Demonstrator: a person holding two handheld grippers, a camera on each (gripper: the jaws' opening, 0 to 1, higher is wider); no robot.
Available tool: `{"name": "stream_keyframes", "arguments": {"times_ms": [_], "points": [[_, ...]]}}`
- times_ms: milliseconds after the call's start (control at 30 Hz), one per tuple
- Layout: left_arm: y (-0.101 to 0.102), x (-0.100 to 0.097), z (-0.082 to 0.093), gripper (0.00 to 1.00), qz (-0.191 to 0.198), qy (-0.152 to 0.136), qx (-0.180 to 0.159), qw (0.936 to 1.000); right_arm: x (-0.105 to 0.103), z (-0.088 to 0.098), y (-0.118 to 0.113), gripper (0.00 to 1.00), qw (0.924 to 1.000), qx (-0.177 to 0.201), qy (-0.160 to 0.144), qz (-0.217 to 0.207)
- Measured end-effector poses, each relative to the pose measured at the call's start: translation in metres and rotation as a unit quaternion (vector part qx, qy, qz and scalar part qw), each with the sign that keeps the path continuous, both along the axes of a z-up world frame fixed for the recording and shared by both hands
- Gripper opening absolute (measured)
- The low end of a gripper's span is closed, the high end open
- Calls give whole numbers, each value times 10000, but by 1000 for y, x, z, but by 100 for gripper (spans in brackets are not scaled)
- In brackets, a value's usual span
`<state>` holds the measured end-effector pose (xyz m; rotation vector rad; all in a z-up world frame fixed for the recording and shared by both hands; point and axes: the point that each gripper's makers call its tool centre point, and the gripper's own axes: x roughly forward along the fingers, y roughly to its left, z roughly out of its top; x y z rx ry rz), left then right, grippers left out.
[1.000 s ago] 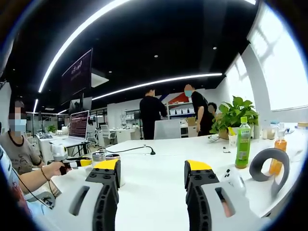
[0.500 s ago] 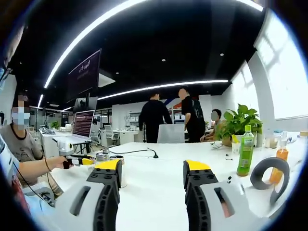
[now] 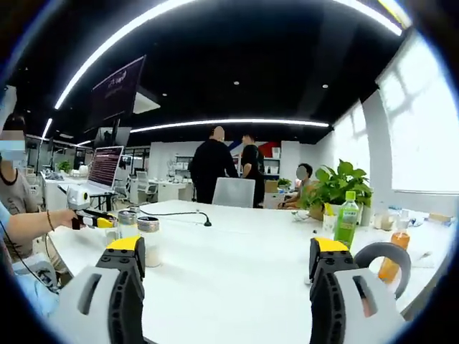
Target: Rotate the seasoning bottle until the label or dispensing opening points toward the visible target arrow and the bottle remains upright within the marked orientation range
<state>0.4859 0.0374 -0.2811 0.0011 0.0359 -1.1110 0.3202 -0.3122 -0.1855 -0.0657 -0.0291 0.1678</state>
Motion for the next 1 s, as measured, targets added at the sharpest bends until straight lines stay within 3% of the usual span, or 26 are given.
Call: {"name": "stream_keyframes", "arguments": {"times_ms": [367, 433, 533, 633, 700, 833, 867, 933, 1000], "points": [[0, 1, 1, 34, -42, 5, -53, 10000, 2, -4, -10, 99, 9999, 90, 124, -39], [0, 1, 2, 39, 24, 38, -105, 9999, 2, -4, -9, 99, 9999, 90, 142, -20], [7, 7, 13, 72, 383, 28, -453, 9982, 2, -5, -9, 99, 9999, 64, 160, -15], [13, -4, 19, 65, 452, -70, -336, 9984, 3, -6, -11, 99, 9998, 92, 178, -45], [12, -14, 26, 67, 496, -190, -289, 9982, 3, -8, -13, 99, 9997, 99, 203, -77], [26, -15, 32, 70, 1318, -267, -98, 9909, 2, -10, -14, 99, 9996, 95, 258, -100], [29, -15, 32, 68, 1486, -203, -106, 9886, 2, -10, -14, 99, 9996, 96, 252, -99], [35, -15, 28, 66, 1833, 223, -231, 9825, 1, -9, -13, 99, 9996, 91, 231, -96], [33, -19, 27, 66, 1909, 531, -574, 9785, 1, -9, -13, 99, 9997, 85, 230, -91]]}}
